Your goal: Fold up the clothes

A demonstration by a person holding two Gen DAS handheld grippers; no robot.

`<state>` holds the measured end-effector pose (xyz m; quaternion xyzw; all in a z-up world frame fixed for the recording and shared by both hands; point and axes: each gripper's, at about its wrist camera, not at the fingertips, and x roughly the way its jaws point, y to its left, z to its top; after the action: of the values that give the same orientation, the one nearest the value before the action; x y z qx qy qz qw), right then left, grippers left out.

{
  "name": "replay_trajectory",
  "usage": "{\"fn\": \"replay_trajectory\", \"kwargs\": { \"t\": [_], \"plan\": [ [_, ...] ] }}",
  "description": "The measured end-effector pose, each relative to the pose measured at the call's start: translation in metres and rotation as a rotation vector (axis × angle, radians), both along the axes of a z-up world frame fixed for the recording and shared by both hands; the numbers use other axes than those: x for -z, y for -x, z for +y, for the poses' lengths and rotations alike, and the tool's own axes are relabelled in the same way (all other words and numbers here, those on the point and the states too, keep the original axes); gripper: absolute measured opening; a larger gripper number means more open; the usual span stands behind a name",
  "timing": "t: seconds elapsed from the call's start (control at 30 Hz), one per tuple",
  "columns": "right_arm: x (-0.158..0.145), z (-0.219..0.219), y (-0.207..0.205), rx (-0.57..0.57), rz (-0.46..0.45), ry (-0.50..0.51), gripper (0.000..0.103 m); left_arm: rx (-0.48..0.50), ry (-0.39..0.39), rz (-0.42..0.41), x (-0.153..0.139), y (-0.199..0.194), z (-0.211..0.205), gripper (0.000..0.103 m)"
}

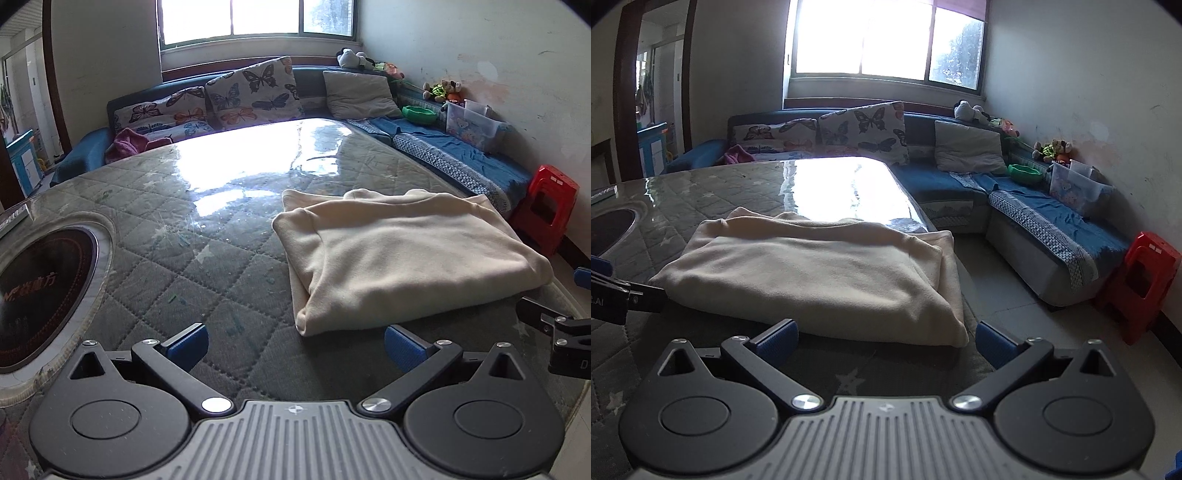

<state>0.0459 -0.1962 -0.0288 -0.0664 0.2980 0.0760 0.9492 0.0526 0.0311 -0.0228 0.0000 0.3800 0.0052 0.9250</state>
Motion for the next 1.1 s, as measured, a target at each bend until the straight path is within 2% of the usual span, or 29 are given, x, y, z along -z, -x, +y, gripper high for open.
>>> {"fn": "replay_trajectory", "kwargs": {
  "t": [1.1],
  "plan": [
    [0.0, 0.012, 0.051, 0.001, -0.012, -0.014, 0.103, 0.042, 0.0, -0.048, -0.004, 0.047, -0.012, 0.103]
  ]
}}
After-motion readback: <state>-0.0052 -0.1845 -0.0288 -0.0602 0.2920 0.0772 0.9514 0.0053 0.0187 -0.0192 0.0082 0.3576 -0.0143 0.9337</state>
